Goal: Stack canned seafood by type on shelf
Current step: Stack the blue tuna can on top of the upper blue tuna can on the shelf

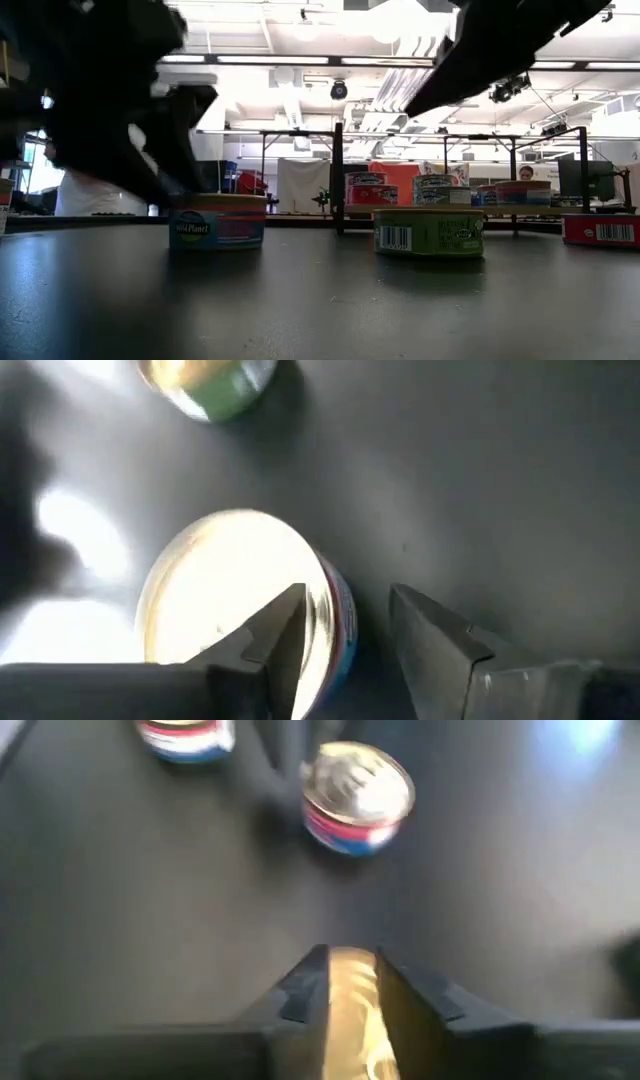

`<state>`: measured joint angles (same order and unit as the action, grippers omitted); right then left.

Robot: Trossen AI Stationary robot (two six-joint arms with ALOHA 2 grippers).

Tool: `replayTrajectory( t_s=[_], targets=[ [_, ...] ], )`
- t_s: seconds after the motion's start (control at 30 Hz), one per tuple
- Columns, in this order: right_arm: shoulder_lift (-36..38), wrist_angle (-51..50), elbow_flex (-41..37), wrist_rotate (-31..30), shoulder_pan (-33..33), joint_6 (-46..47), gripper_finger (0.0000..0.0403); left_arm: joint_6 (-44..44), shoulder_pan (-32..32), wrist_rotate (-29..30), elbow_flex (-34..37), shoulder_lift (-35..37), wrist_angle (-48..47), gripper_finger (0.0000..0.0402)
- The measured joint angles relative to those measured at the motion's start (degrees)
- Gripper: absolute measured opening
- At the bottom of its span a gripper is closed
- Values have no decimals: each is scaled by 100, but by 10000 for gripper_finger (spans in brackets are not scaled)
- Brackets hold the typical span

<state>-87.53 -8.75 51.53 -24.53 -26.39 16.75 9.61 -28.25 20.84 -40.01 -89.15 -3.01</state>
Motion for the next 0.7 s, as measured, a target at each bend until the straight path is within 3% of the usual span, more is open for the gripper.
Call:
replayTrajectory(
  t_s=[0.2, 0.37, 0.53, 0.7],
  targets=[
    [-422, 1081, 0, 61, 11, -1589, 162, -320, 124, 395, -144, -473, 145, 89],
    [-792, 1832, 6, 60, 48, -2725, 184, -334, 283, 410, -353, -583, 82, 13],
    [-1064, 1854, 123, 108, 150, -3374, 202, -338, 474, 340, -463, -578, 167, 5],
    [-1300, 1895, 177, 277, 350, -3771, 246, -582, 682, 317, -632, -581, 320, 1]
  ],
)
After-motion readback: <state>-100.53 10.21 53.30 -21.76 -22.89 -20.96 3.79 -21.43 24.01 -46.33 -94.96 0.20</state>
